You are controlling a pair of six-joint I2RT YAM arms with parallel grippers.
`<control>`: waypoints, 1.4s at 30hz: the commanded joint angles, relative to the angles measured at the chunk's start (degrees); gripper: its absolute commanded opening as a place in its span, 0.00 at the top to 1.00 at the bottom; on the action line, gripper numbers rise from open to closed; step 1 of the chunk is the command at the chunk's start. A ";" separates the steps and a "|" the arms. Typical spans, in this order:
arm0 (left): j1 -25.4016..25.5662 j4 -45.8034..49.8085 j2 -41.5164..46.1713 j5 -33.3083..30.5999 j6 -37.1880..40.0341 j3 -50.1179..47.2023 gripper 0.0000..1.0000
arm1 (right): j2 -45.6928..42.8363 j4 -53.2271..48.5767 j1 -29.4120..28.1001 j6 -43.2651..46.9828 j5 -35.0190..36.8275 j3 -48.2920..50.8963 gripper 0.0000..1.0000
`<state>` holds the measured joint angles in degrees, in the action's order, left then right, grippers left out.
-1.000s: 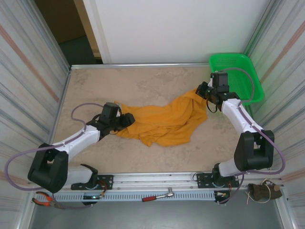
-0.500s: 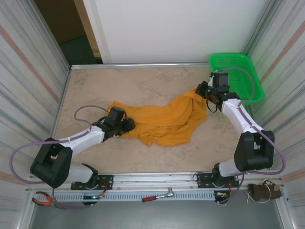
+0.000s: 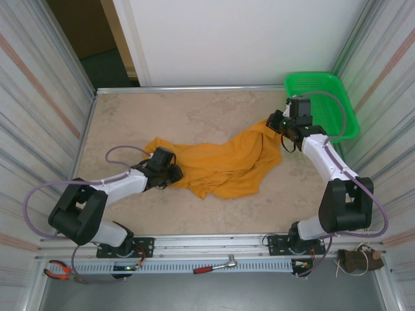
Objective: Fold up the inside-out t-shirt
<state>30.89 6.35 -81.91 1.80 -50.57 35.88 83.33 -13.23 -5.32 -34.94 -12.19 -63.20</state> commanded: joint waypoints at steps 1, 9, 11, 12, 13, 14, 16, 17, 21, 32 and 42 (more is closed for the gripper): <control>0.39 -0.74 -0.24 -0.65 0.03 1.18 0.85 | -1.25 1.11 0.53 0.22 -0.91 -0.48 1.00; -0.14 11.79 10.67 -3.30 4.07 9.07 1.00 | -3.33 0.10 3.12 -1.20 -4.11 -2.69 1.00; -2.42 14.08 14.15 -1.87 6.09 13.00 1.00 | -4.39 -0.17 4.90 -2.07 -6.30 -4.81 1.00; -4.37 14.79 15.61 -0.55 7.09 15.36 1.00 | -5.00 -0.54 5.94 -2.52 -7.26 -6.36 1.00; -6.36 14.92 16.76 1.00 7.94 17.39 1.00 | -5.46 -0.88 6.93 -3.03 -8.26 -7.79 1.00; -9.06 14.79 17.86 3.29 8.62 19.76 1.00 | -5.99 -1.22 8.25 -3.71 -9.53 -9.73 1.00; -15.26 13.92 18.71 8.56 9.23 24.36 1.00 | -6.89 -1.50 10.70 -5.37 -12.17 -13.48 1.00; -18.65 13.10 18.57 11.53 9.19 26.88 1.00 | -7.32 -1.47 12.01 -6.49 -13.59 -15.37 1.00; -28.63 10.87 15.18 20.21 9.02 37.44 1.00 | -8.94 -1.23 15.86 -10.51 -17.43 -21.77 1.00; -36.78 3.32 3.11 30.26 3.09 63.60 1.00 | -12.08 -0.08 18.92 -17.67 -22.69 -32.39 1.00; -34.65 -0.37 10.74 33.17 -1.34 53.16 1.00 | -24.52 -6.95 14.75 -15.15 -19.48 -25.91 1.00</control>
<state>-4.38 8.67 -76.18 34.28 -50.43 91.72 63.64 -19.03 9.98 -51.44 -34.00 -87.72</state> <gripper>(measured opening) 0.058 0.051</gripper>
